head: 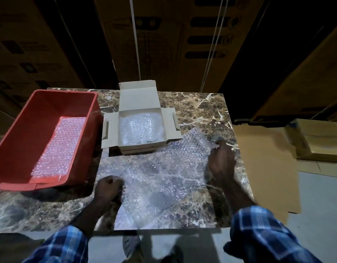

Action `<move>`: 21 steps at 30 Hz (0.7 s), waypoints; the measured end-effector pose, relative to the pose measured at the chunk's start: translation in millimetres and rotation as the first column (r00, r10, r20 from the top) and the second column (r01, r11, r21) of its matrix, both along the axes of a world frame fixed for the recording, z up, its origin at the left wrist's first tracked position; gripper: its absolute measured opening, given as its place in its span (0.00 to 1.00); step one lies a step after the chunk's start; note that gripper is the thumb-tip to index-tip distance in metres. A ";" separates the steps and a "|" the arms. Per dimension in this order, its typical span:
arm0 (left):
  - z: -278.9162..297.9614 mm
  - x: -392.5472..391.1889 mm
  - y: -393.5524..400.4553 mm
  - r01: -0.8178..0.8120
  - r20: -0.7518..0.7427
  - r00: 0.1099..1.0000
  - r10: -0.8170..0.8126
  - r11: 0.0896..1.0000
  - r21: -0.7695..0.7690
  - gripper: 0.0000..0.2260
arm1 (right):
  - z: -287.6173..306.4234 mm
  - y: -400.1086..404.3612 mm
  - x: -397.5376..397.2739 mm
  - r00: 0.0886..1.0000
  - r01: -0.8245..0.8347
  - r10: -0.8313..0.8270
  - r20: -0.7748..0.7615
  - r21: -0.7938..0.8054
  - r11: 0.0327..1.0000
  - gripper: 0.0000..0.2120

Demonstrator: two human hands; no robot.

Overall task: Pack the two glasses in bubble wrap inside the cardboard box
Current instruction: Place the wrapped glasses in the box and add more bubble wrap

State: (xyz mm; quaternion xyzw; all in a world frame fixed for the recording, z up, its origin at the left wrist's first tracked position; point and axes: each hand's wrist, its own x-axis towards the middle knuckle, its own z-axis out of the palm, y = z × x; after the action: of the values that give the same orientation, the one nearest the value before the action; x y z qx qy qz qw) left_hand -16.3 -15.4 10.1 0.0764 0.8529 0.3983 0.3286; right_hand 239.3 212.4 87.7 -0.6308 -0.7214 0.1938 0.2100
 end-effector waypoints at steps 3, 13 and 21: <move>-6.2 2.6 2.9 0.128 -0.071 0.989 -0.126 0.992 0.021 0.17 | -16.1 -26.1 -13.9 0.962 -0.258 0.252 0.109 0.043 0.965 0.17; -2.9 -21.1 18.1 0.381 -0.287 0.885 -0.368 0.925 -0.011 0.11 | -106.6 -103.9 -20.9 0.600 -0.693 0.727 0.333 -0.239 0.681 0.28; -9.7 -7.6 11.2 0.254 -0.389 0.879 -0.275 0.961 -0.106 0.14 | -110.5 -85.1 4.1 0.652 -0.608 0.669 0.357 -0.280 0.743 0.32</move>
State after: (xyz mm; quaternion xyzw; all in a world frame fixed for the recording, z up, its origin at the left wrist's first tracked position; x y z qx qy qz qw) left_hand -23.9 -4.2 0.4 0.2635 0.8936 0.3033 0.2004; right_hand 243.4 127.2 -22.9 -0.3751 -0.9098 0.1577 -0.0818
